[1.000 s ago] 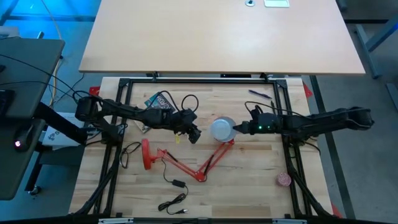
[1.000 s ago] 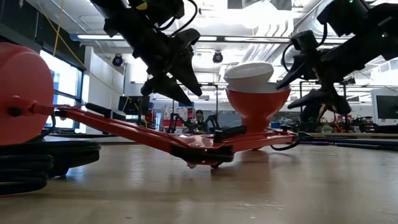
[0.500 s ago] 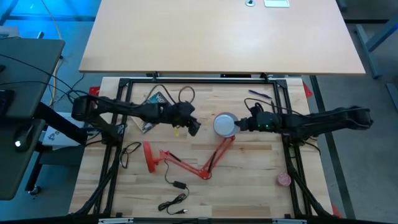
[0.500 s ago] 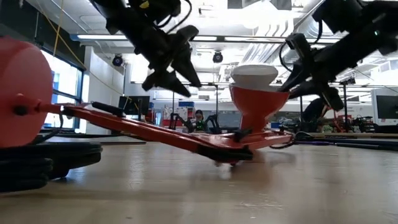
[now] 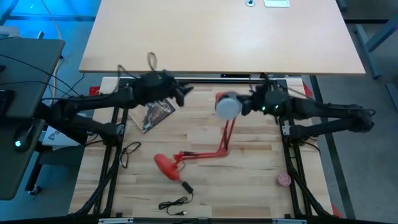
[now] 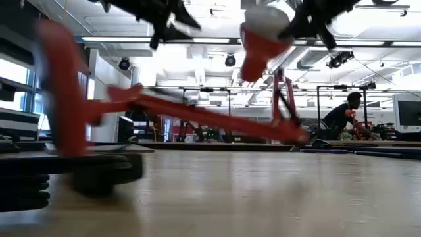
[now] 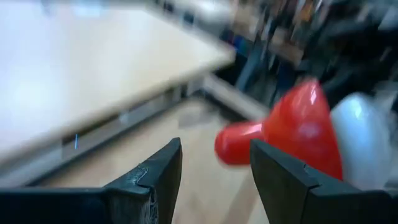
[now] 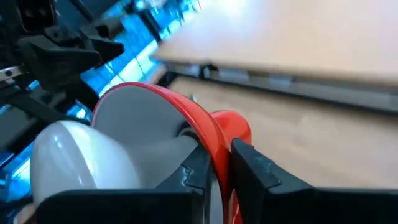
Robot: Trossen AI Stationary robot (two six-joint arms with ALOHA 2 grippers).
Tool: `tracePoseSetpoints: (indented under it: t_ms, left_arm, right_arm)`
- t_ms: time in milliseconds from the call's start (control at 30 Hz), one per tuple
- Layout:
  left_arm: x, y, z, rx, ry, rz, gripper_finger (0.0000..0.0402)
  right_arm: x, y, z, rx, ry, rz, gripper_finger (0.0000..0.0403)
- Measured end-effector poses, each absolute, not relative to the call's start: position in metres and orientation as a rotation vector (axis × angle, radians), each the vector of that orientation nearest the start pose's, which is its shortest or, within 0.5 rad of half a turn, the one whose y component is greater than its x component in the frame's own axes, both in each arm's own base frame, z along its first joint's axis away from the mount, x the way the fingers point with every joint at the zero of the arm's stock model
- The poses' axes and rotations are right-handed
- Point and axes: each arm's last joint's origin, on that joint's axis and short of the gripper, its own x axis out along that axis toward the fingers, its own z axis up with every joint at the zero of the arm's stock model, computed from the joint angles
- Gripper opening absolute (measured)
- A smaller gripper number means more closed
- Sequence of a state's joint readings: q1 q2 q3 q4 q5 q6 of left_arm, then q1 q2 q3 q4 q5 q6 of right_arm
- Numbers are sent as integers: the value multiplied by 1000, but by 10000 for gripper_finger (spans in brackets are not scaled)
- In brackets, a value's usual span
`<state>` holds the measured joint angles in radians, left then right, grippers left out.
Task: Screw lightbulb
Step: Insert the lightbulb into the red lamp
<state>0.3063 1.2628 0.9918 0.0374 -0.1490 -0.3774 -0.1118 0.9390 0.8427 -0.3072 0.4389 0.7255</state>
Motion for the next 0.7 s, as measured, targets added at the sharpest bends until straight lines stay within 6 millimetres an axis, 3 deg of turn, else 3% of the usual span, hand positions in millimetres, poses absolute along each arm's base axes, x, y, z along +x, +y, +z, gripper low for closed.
tracePoseSetpoints:
  t_ms: [167,367,700]
  left_arm:
    - [249,96,361,-320,-76,498,179]
    - [238,94,379,-290,-203,486,179]
    - [236,93,393,-243,-344,446,179]
  right_arm:
    - [191,-46,369,505,107,-673,29]
    - [195,-54,417,340,73,-676,4]
    - [214,-60,463,142,84,-644,0]
